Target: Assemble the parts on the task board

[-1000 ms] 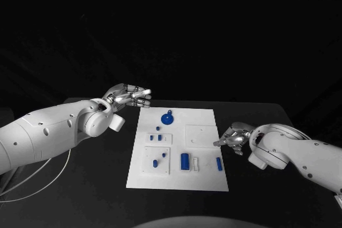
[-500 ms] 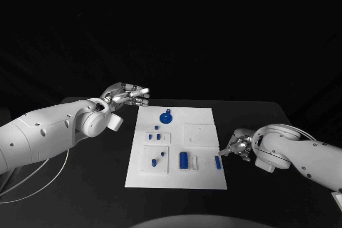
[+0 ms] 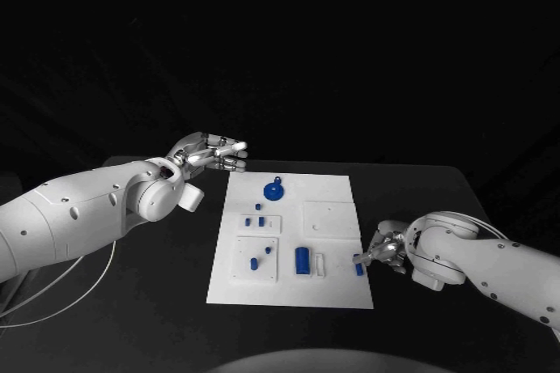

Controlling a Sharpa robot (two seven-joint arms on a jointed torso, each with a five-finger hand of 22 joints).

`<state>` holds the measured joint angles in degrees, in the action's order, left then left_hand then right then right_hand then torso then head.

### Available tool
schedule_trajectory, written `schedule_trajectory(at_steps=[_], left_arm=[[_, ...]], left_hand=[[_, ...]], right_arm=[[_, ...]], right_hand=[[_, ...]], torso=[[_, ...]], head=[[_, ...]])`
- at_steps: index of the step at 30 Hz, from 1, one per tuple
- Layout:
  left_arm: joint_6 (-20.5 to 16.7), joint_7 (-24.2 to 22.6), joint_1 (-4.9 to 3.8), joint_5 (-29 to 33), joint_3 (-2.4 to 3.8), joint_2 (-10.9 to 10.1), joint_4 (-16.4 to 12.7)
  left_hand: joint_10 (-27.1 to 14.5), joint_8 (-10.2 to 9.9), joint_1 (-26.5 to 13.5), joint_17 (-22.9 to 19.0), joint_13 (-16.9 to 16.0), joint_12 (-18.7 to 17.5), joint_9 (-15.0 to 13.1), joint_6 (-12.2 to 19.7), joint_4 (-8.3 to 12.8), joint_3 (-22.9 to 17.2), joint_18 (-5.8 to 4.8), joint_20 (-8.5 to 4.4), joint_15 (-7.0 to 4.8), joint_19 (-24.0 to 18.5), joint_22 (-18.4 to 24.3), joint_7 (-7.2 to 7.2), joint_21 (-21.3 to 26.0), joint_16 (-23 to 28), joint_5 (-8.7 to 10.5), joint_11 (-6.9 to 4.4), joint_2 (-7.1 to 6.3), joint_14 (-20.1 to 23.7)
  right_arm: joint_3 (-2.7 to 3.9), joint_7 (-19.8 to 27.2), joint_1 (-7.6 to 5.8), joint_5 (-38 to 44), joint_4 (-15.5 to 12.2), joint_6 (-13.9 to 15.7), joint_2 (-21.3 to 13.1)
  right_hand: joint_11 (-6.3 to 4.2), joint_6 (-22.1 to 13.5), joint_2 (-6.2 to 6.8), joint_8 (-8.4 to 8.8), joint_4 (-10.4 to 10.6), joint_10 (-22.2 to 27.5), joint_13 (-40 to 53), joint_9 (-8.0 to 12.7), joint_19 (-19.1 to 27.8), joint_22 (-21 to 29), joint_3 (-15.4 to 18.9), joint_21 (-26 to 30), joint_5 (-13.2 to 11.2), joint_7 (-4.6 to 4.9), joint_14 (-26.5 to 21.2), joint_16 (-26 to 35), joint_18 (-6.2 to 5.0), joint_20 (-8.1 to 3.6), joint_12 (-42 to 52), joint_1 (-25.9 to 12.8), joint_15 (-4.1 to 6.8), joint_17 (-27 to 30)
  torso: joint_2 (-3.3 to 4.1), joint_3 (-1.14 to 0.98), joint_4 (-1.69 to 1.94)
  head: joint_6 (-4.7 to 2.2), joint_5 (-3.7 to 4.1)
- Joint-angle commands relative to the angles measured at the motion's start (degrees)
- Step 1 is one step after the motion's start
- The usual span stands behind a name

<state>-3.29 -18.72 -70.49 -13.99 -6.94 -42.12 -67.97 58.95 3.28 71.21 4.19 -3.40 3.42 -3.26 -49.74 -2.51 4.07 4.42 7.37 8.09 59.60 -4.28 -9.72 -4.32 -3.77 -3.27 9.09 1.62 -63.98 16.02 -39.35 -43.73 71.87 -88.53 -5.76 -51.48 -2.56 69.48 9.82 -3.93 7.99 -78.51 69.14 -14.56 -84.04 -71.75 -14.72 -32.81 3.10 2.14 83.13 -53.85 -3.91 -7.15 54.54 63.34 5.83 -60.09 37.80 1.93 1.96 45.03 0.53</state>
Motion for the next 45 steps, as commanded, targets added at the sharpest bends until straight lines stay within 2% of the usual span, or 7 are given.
schedule_trajectory(at_steps=[1, 8, 25, 31, 38, 41, 45], left_arm=[[0.74, -0.89, -0.01, -0.19, 0.03, 0.05, -0.15], [1.04, -0.74, -0.01, -0.19, 0.03, 0.04, -0.13], [1.47, 0.07, -0.01, -0.19, 0.03, -0.08, -0.63], [1.42, 0.42, -0.01, 0.11, 0.03, -0.1, -0.47], [1.54, 0.77, -0.01, 0.31, 0.03, -0.07, -0.32], [1.64, 0.91, -0.01, 0.34, 0.03, -0.02, -0.27], [1.73, 1.07, -0.01, 0.35, 0.02, 0.01, -0.23]], left_hand=[[0.44, 0.05, 0.13, -0.01, -0.02, 0.08, -0.05, -0.14, 0.34, 0.15, -0.23, -0.03, -0.06, 0.11, 0.01, -0.04, 0.05, 0.25, -0.22, 0.02, 0.66, -0.18], [0.44, 0.05, 0.13, -0.01, -0.02, 0.08, -0.05, -0.14, 0.34, 0.15, -0.23, -0.03, -0.06, 0.11, 0.01, -0.04, 0.05, 0.25, -0.22, 0.02, 0.66, -0.18], [0.29, 0.04, -0.01, -0.02, -0.02, 0.08, -0.03, 0.49, 0.14, 0.29, -0.22, 0.01, -0.03, 0.04, 0.03, -0.14, 0.08, 0.26, -0.04, 0.08, 0.71, -0.07], [0.2, -0.01, -0.15, -0.03, -0.02, 0.08, 0.01, 1.31, -0.03, 0.35, -0.26, 0.06, 0.02, -0.12, 0.06, -0.24, 0.15, 0.27, -0.01, 0.13, 0.56, 0.03], [0.13, -0.02, -0.17, -0.02, -0.02, 0.08, 0.02, 1.65, -0.13, 0.32, -0.32, 0.08, 0.03, -0.3, 0.07, -0.28, 0.17, 0.26, -0.01, 0.14, 0.43, 0.05], [0.13, -0.02, -0.17, -0.02, -0.02, 0.08, 0.02, 1.65, -0.13, 0.32, -0.32, 0.08, 0.03, -0.3, 0.07, -0.28, 0.17, 0.26, -0.01, 0.14, 0.43, 0.05], [0.07, -0.03, -0.17, -0.01, -0.02, 0.08, 0.03, 1.93, -0.26, 0.22, -0.34, 0.07, 0.04, -0.36, 0.07, -0.31, 0.15, 0.26, 0.01, 0.17, 0.27, 0.08]], right_arm=[[-0.24, -1.58, 0.1, 1.61, 0.11, -0.35, 0.37], [-1.27, -1.76, 0.15, 3.51, 0.76, -0.16, 1.27], [-3.29, -2.16, 0.64, 11.87, 2.3, 0.3, 2.96], [-3.45, -2.2, 0.7, 14.07, 2.49, 0.42, 3.07], [-3.77, -2.23, 0.72, 15.51, 2.38, 0.65, 3.22], [-3.96, -2.23, 0.72, 15.41, 2.15, 0.86, 3.2], [-4.11, -2.22, 0.72, 14.04, 1.96, 1.59, 3.16]], right_hand=[[-0.01, 0.37, 0.51, 0.2, -0.29, 0.15, 0.1, -0.11, -2.64, -0.11, -0.16, -0.32, -0.26, 0.07, 0.15, -0.18, 0.43, 0.26, 0.21, -0.05, -0.28, -0.13], [-0.27, 1.22, -0.23, 0.21, -2.83, -0.05, 0.29, -0.42, -2.67, -0.27, -2.19, -0.56, -0.23, -0.33, 0.21, -0.3, 0.58, 0.15, 0.44, 2.06, -0.14, -0.37], [-0.25, 1.19, -3.98, 0.31, -15.68, 0.16, 0.63, 0.02, -2.66, -0.82, -7.47, -0.99, 1.09, -0.29, 0.28, -0.37, 0.76, 0.21, 0.73, 4.2, -0.22, -0.65], [0.7, -3.29, -3.78, 0.3, -19.34, 1.38, -0.12, 3.02, -2.37, -0.91, -9.72, -0.35, 12.43, 1.65, 0.06, 0.12, 0.37, 0.74, -0.62, 3.0, -0.82, -0.31], [1.29, -7.02, -3.49, 0.37, -23.15, 2.41, -1.56, 8.7, -2.26, -1.52, -12.4, 0.25, 16.0, 3.19, -0.19, 0.48, -0.35, 1.3, -1.73, 1.5, -1.29, -0.09], [1.43, -8.83, -2.15, 0.3, -24.3, 3.02, -2.23, 10.39, -2.09, -2.19, -18.27, 0.01, 28.81, 3.87, -0.52, 0.68, -0.6, 1.16, -2.6, 1.41, -1.24, -0.08], [1.46, -9.25, -0.69, 0.35, -24.12, 2.96, -2.75, 10.74, -1.73, -4.28, -24.81, -1.36, 33.79, 3.99, -0.54, 0.4, -1.0, 1.17, -2.77, 0.83, -1.19, -0.45]], torso=[[0.01, 0.0, -0.07], [0.01, 0.01, -0.06], [-0.01, 0.01, -0.08], [-0.02, 0.01, -0.07], [-0.01, 0.05, -0.06], [0.01, 0.03, -0.02], [-0.02, 0.04, -0.03]], head=[[0.16, 0.02], [0.42, 0.12], [0.71, 0.46], [0.72, 0.5], [0.82, 0.52], [0.83, 0.65], [0.9, 0.64]])
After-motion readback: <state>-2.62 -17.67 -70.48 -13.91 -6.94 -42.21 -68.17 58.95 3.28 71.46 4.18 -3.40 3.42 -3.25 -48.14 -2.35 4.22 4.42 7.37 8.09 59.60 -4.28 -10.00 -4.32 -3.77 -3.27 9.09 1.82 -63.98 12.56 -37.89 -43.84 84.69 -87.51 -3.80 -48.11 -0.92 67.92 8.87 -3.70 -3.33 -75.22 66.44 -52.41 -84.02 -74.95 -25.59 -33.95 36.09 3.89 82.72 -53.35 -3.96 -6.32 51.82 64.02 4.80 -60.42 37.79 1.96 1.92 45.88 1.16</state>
